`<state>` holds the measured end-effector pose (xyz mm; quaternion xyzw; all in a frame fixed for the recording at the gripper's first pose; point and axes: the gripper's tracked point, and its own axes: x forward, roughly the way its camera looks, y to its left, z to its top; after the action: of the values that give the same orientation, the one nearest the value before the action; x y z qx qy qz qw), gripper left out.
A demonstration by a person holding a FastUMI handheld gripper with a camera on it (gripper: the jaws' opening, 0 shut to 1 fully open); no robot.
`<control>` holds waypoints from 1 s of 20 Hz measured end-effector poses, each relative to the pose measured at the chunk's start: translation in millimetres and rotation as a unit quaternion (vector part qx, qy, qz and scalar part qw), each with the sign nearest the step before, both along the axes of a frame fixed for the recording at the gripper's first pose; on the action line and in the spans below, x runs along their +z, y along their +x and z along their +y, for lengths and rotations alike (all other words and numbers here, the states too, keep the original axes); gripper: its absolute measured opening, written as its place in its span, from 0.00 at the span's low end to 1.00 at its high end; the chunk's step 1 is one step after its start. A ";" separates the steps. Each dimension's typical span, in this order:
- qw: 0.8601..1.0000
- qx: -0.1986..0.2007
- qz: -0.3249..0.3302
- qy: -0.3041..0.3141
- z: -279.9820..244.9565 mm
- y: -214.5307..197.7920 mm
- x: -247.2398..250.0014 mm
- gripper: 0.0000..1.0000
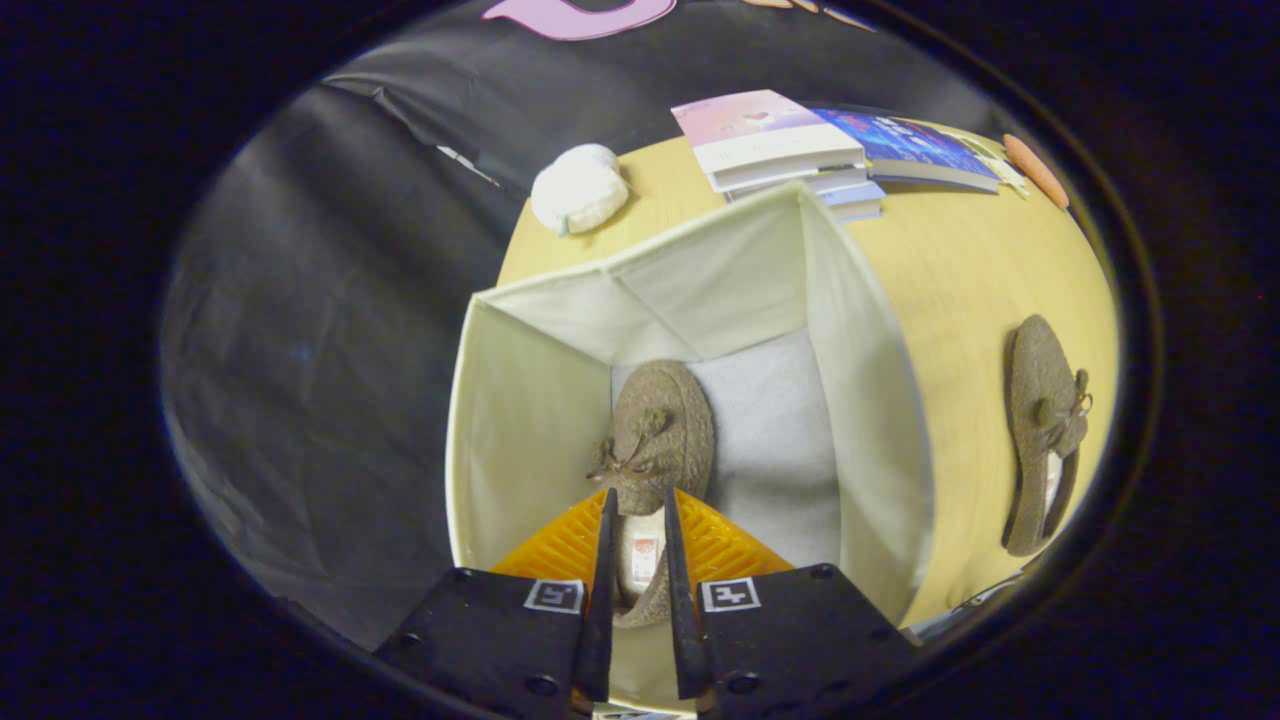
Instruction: Open the storage box then place both shoes into the box .Put the left shoe in first, then the right shoe, with the right side of both shoes facing outward in a uniform manner.
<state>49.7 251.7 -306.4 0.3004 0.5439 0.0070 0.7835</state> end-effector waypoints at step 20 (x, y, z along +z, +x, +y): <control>0.986 -0.123 -0.088 -0.065 -260.1 -0.5 54.3 0.29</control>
<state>49.2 -8.5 -252.1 0.3120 0.4315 -0.0982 0.8407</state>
